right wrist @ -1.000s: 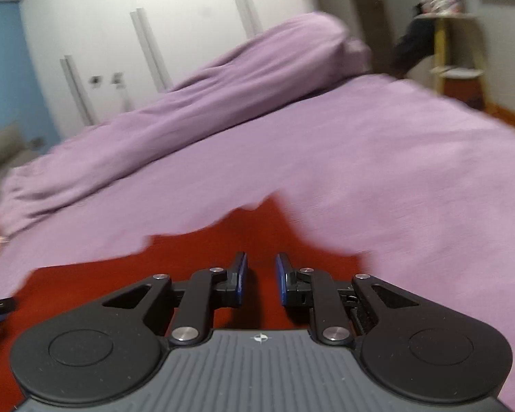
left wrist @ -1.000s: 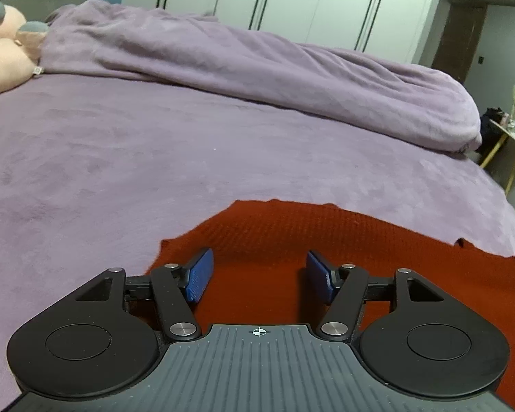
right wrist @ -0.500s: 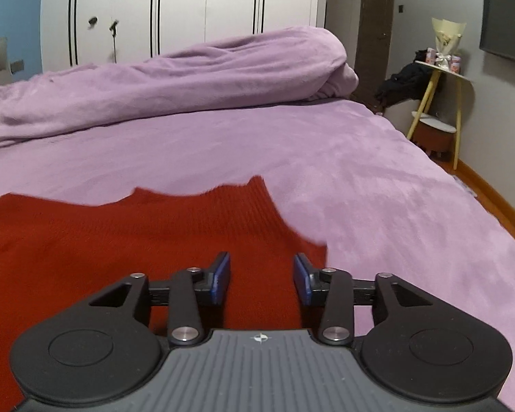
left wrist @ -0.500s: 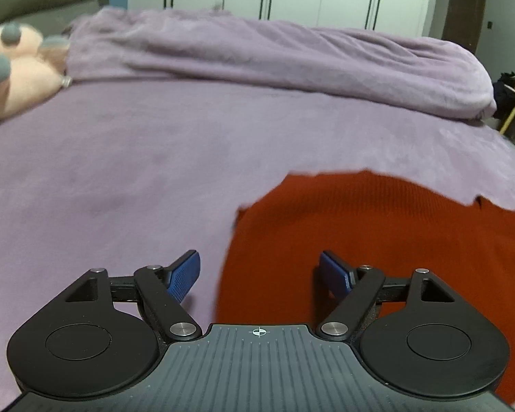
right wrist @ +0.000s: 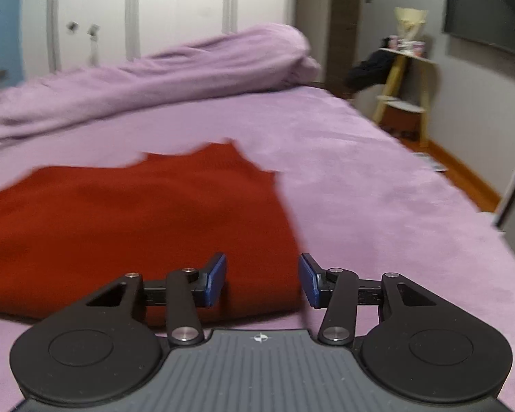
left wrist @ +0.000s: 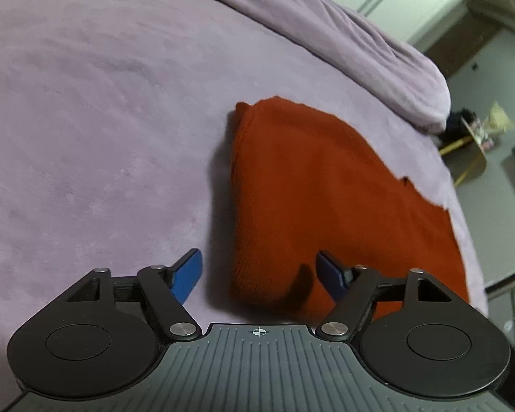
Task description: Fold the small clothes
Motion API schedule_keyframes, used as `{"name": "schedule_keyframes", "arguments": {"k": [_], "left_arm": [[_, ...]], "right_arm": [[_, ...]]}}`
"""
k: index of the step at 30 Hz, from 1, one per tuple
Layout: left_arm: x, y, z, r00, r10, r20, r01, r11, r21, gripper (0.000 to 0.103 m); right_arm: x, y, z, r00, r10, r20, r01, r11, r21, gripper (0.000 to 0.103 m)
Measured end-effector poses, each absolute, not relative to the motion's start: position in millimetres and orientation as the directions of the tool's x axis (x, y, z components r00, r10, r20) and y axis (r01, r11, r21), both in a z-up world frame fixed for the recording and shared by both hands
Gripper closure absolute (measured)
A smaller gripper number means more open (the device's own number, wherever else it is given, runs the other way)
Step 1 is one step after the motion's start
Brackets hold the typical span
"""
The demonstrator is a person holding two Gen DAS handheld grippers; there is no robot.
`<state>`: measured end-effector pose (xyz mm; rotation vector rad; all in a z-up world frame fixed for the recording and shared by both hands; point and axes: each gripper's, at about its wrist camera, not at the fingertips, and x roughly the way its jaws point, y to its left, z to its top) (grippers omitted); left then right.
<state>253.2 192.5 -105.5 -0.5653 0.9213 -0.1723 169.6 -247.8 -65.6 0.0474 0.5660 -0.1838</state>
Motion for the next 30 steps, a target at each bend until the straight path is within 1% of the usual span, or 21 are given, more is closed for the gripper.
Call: {"name": "schedule_keyframes", "arguments": {"k": [2, 4, 5, 6, 8, 9, 10, 12, 13, 15, 17, 19, 22, 23, 24, 26, 27, 30], "left_arm": [[261, 193, -109, 0.603, -0.428, -0.673, -0.090, 0.802, -0.591, 0.032], [271, 194, -116, 0.590, -0.459, -0.665, -0.108, 0.771, -0.628, 0.040], [276, 195, -120, 0.590, -0.459, -0.664, -0.129, 0.758, -0.639, 0.047], [279, 196, -123, 0.593, -0.467, -0.656, -0.141, 0.742, -0.656, 0.050], [288, 201, -129, 0.598, -0.495, -0.631, -0.165, 0.694, -0.700, 0.055], [291, 202, -131, 0.596, -0.500, -0.628, -0.181, 0.678, -0.712, 0.061], [293, 205, -133, 0.598, -0.501, -0.626, -0.198, 0.665, -0.720, 0.065], [294, 209, -134, 0.605, -0.500, -0.620, -0.213, 0.649, -0.731, 0.077], [293, 210, -133, 0.613, -0.501, -0.611, -0.206, 0.646, -0.735, 0.080], [291, 211, -131, 0.632, -0.503, -0.590, -0.176, 0.648, -0.741, 0.081], [293, 209, -132, 0.631, -0.500, -0.594, -0.164, 0.662, -0.732, 0.081], [296, 208, -137, 0.623, -0.491, -0.608, -0.183, 0.664, -0.725, 0.074], [299, 211, -140, 0.627, -0.516, -0.584, -0.198, 0.620, -0.760, 0.073], [300, 211, -140, 0.632, -0.516, -0.578, -0.201, 0.611, -0.766, 0.076], [300, 213, -141, 0.634, -0.516, -0.576, -0.203, 0.607, -0.768, 0.081], [299, 214, -140, 0.633, -0.514, -0.579, -0.211, 0.604, -0.768, 0.084], [299, 215, -138, 0.635, -0.513, -0.577, -0.212, 0.603, -0.769, 0.084], [294, 214, -129, 0.649, -0.504, -0.569, -0.200, 0.609, -0.768, 0.086]], "right_arm": [[172, -226, -64, 0.842, -0.104, -0.530, 0.126, 0.992, 0.005, 0.061], [177, -207, -65, 0.836, -0.041, -0.547, 0.070, 0.997, 0.032, 0.070], [180, -196, -67, 0.830, 0.002, -0.558, 0.035, 0.998, 0.055, 0.073], [183, -186, -68, 0.824, 0.037, -0.565, 0.007, 0.997, 0.075, 0.078], [189, -162, -72, 0.816, 0.103, -0.569, -0.060, 0.994, 0.093, 0.081], [193, -149, -74, 0.815, 0.124, -0.566, -0.088, 0.992, 0.090, 0.083], [196, -138, -76, 0.812, 0.135, -0.568, -0.106, 0.991, 0.083, 0.084], [201, -120, -78, 0.808, 0.159, -0.568, -0.133, 0.987, 0.088, 0.086], [202, -112, -79, 0.807, 0.168, -0.566, -0.145, 0.986, 0.087, 0.086], [208, -97, -86, 0.804, 0.157, -0.574, -0.158, 0.986, 0.049, 0.086], [217, -88, -97, 0.778, 0.143, -0.611, -0.176, 0.984, 0.006, 0.085], [217, -84, -100, 0.781, 0.138, -0.609, -0.194, 0.981, -0.027, 0.085], [209, -93, -91, 0.794, 0.161, -0.586, -0.194, 0.981, 0.006, 0.085], [207, -96, -91, 0.803, 0.148, -0.578, -0.183, 0.983, -0.002, 0.085], [207, -96, -94, 0.798, 0.126, -0.589, -0.182, 0.983, -0.035, 0.086], [207, -90, -99, 0.792, 0.101, -0.602, -0.219, 0.968, -0.125, 0.086], [207, -89, -97, 0.793, 0.104, -0.601, -0.227, 0.965, -0.133, 0.086], [203, -101, -86, 0.806, 0.138, -0.576, -0.202, 0.978, -0.048, 0.086]]}}
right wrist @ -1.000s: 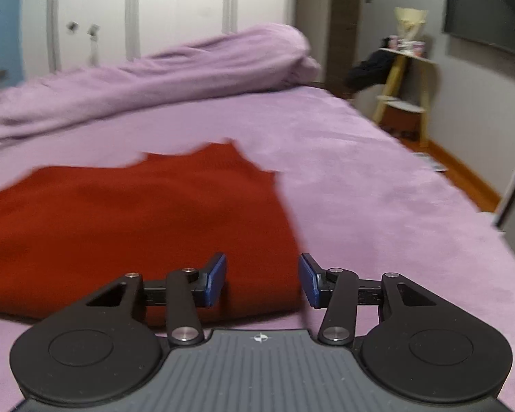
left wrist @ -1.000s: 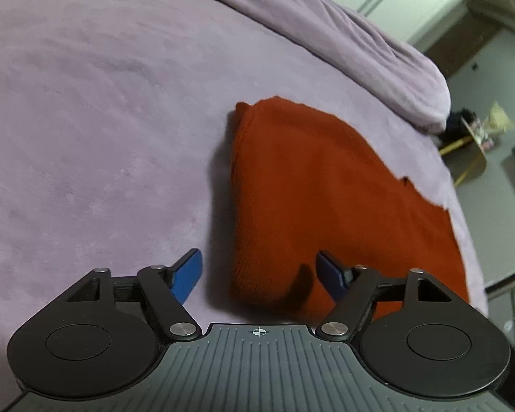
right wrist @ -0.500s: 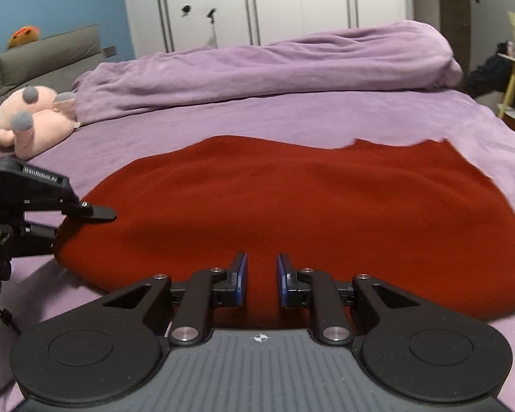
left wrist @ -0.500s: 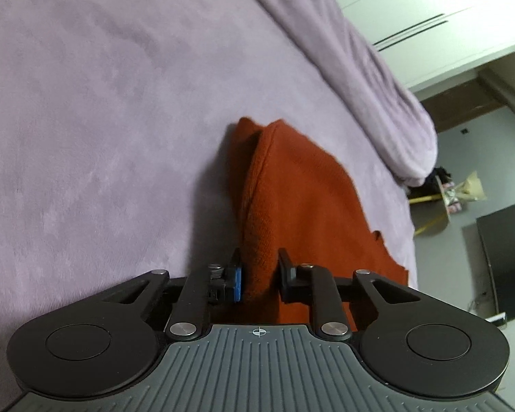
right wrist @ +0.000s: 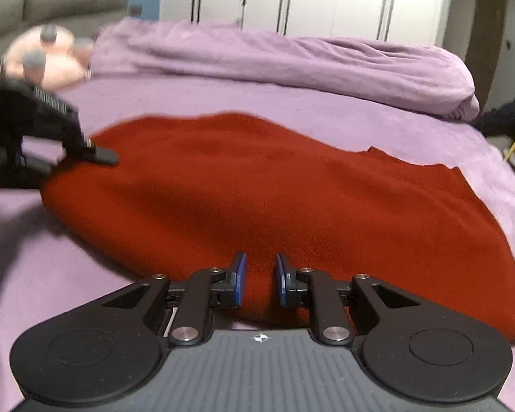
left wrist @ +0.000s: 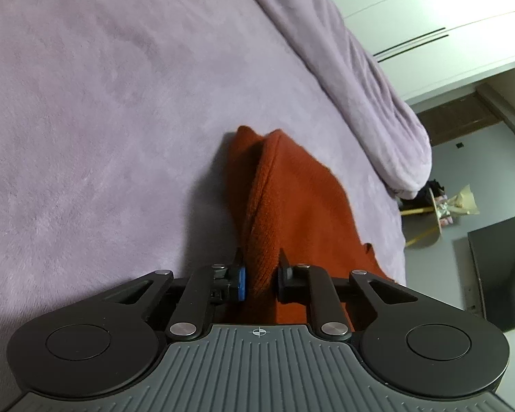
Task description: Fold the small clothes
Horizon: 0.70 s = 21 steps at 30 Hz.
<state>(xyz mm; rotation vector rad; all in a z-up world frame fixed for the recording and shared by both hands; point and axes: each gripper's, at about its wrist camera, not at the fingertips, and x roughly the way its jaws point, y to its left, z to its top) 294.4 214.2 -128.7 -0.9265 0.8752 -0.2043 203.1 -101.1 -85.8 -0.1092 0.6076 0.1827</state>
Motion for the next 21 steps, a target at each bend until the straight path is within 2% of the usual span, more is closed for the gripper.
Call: {"name": "schedule_keyframes", "arguments": {"k": [6, 13, 16, 18, 21], "left_arm": [[293, 192, -85, 0.666, -0.447, -0.597, -0.121, 0.725, -0.678, 0.087], [298, 112, -36, 0.661, -0.480, -0.577, 0.042, 0.791, -0.611, 0.088], [305, 69, -42, 0.634, -0.478, -0.608, 0.062, 0.815, -0.576, 0.090], [311, 42, -57, 0.580, -0.525, -0.623, 0.076, 0.796, -0.600, 0.090], [316, 3, -86, 0.508, -0.464, -0.726, 0.086, 0.866, -0.493, 0.089]], "right_arm": [[191, -151, -78, 0.821, 0.093, -0.564, -0.068, 0.996, 0.065, 0.079], [178, -207, -73, 0.839, 0.042, -0.542, 0.073, 0.979, 0.189, 0.075], [177, -218, -75, 0.838, 0.023, -0.545, 0.101, 0.975, 0.196, 0.075], [174, -221, -78, 0.836, 0.019, -0.548, 0.105, 0.975, 0.193, 0.075], [177, -223, -82, 0.824, 0.018, -0.567, 0.108, 0.976, 0.188, 0.074]]}}
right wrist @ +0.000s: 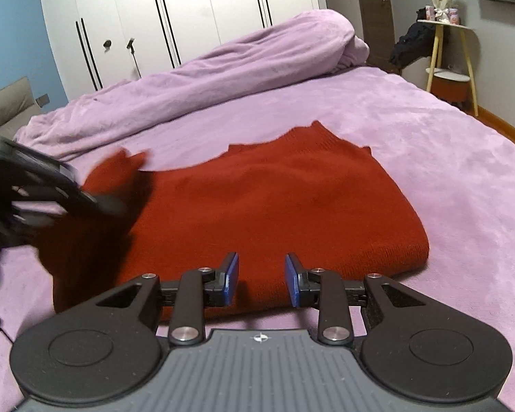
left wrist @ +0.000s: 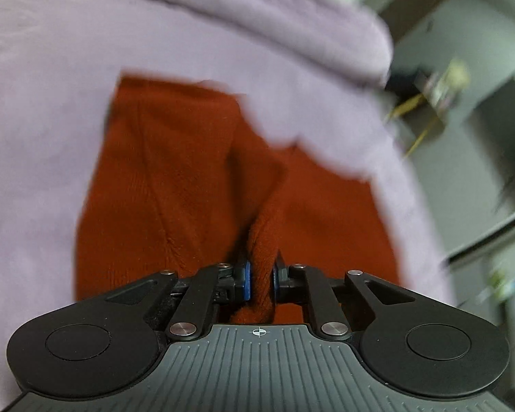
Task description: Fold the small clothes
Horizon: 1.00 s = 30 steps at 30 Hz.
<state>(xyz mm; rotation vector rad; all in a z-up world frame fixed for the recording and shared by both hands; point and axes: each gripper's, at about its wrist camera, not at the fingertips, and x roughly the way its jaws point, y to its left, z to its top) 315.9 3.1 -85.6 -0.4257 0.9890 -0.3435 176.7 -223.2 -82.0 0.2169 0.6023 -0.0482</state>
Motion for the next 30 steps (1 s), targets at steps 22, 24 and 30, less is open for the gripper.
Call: {"name": "schedule_keyframes", "arguments": {"k": [22, 24, 30], "left_arm": [[272, 117, -88, 0.622, -0.310, -0.720, -0.075, 0.891, -0.448, 0.052], [273, 112, -91, 0.622, -0.292, -0.727, -0.066, 0.905, -0.421, 0.052], [269, 107, -92, 0.627, -0.260, -0.734, -0.033, 0.933, -0.359, 0.052]], "right_arm": [[242, -121, -57, 0.774, 0.305, -0.556, -0.232, 0.952, 0.198, 0.092], [250, -129, -83, 0.704, 0.280, -0.652, -0.195, 0.960, 0.202, 0.099], [251, -167, -74, 0.684, 0.434, -0.587, -0.165, 0.875, 0.455, 0.097]]}}
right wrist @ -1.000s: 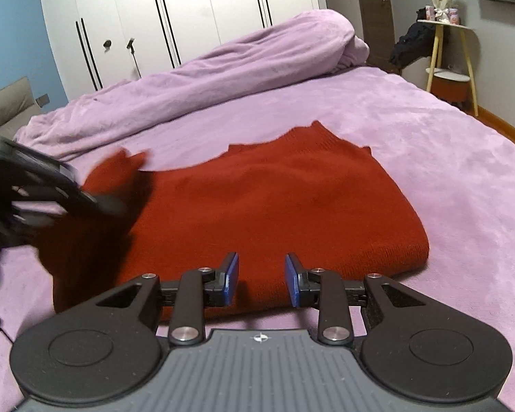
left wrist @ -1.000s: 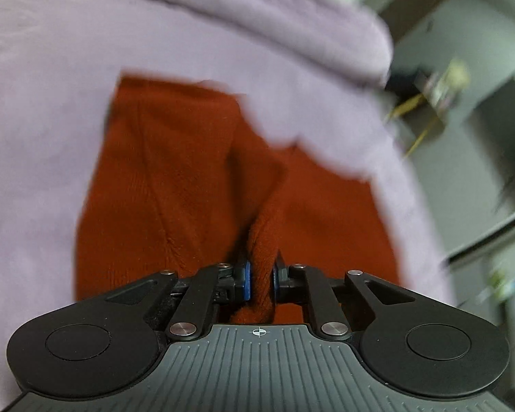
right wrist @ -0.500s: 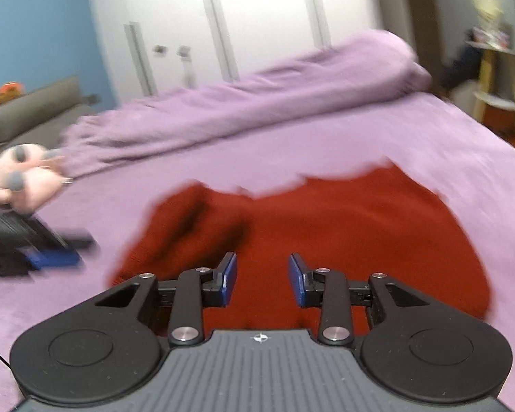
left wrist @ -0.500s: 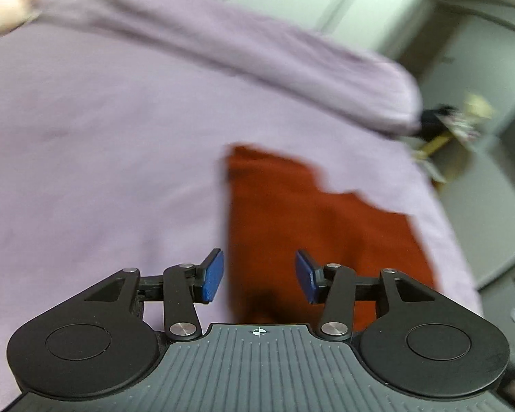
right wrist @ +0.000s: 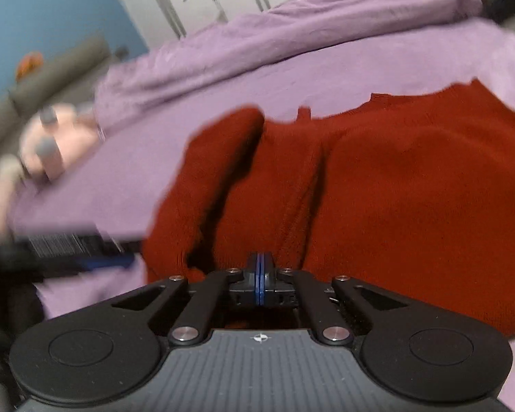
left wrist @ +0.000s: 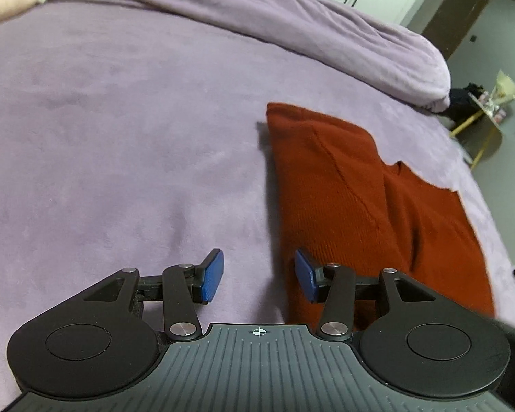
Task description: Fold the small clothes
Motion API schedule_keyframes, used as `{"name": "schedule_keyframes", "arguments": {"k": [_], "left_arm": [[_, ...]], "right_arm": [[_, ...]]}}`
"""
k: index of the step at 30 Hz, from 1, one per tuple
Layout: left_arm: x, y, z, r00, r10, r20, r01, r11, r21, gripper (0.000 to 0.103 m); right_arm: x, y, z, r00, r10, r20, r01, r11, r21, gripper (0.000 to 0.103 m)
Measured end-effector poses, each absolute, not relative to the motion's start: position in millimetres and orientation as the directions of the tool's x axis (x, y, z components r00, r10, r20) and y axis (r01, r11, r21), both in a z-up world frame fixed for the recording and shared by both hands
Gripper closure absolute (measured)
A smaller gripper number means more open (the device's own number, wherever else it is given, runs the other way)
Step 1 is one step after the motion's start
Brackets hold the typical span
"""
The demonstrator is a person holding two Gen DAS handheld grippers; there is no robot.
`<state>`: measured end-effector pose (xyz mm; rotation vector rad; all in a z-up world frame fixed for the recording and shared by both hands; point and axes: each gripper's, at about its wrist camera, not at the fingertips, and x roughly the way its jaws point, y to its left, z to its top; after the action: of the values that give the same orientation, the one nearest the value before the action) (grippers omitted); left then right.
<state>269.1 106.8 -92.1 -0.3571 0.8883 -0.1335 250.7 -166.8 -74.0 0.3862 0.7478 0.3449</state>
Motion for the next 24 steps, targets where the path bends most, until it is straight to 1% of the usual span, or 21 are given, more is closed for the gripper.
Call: {"name": "schedule_keyframes", "arguments": {"k": [1, 2, 4, 6, 8, 9, 11, 12, 13, 14, 16, 18, 20, 22, 24], "left_arm": [[267, 106, -91, 0.631, -0.259, -0.731, -0.030, 0.934, -0.357, 0.052], [265, 105, -91, 0.634, -0.258, -0.729, -0.022, 0.936, -0.350, 0.052], [264, 103, -93, 0.630, -0.253, -0.734, -0.009, 0.943, -0.333, 0.052], [266, 101, -96, 0.624, -0.256, -0.739, -0.006, 0.943, -0.332, 0.052], [266, 100, -96, 0.622, -0.253, -0.741, 0.003, 0.947, -0.322, 0.052], [267, 99, -96, 0.621, -0.254, -0.741, 0.005, 0.948, -0.320, 0.052], [268, 99, -96, 0.620, -0.254, -0.743, 0.006, 0.948, -0.319, 0.052], [268, 99, -96, 0.619, -0.254, -0.744, 0.007, 0.948, -0.318, 0.052], [268, 100, -95, 0.618, -0.251, -0.745, 0.007, 0.949, -0.314, 0.052], [267, 101, -94, 0.616, -0.249, -0.747, 0.009, 0.951, -0.310, 0.052], [262, 104, -85, 0.648, -0.237, -0.724, -0.002, 0.950, -0.312, 0.052], [257, 103, -74, 0.692, -0.219, -0.687, 0.002, 0.953, -0.302, 0.052], [259, 100, -67, 0.692, -0.274, -0.668, 0.038, 0.938, -0.345, 0.051], [264, 90, -68, 0.669, -0.320, -0.670, 0.064, 0.924, -0.378, 0.050], [270, 73, -74, 0.635, -0.328, -0.700, 0.091, 0.931, -0.354, 0.050]], "right_arm": [[256, -171, -70, 0.684, 0.459, -0.567, -0.156, 0.851, 0.501, 0.091], [263, -173, -67, 0.681, 0.483, -0.550, -0.151, 0.828, 0.541, 0.081], [274, -171, -67, 0.657, 0.538, -0.528, -0.158, 0.783, 0.601, 0.069], [285, -162, -67, 0.648, 0.573, -0.502, -0.165, 0.749, 0.642, 0.069], [297, -153, -69, 0.630, 0.592, -0.502, -0.154, 0.729, 0.667, 0.069], [302, -148, -69, 0.624, 0.592, -0.510, -0.155, 0.733, 0.663, 0.069], [308, -132, -76, 0.599, 0.568, -0.564, -0.156, 0.774, 0.614, 0.069], [312, -127, -79, 0.592, 0.563, -0.577, -0.157, 0.783, 0.602, 0.073], [313, -124, -81, 0.591, 0.559, -0.582, -0.169, 0.791, 0.588, 0.090], [311, -120, -77, 0.601, 0.540, -0.589, -0.192, 0.813, 0.550, 0.092], [300, -122, -65, 0.645, 0.486, -0.590, -0.235, 0.861, 0.452, 0.093], [289, -130, -51, 0.689, 0.443, -0.574, -0.239, 0.886, 0.397, 0.093], [278, -141, -46, 0.725, 0.391, -0.567, -0.216, 0.911, 0.351, 0.093], [272, -149, -48, 0.744, 0.330, -0.581, -0.189, 0.938, 0.291, 0.093], [273, -161, -59, 0.731, 0.296, -0.615, -0.133, 0.946, 0.297, 0.093]]}}
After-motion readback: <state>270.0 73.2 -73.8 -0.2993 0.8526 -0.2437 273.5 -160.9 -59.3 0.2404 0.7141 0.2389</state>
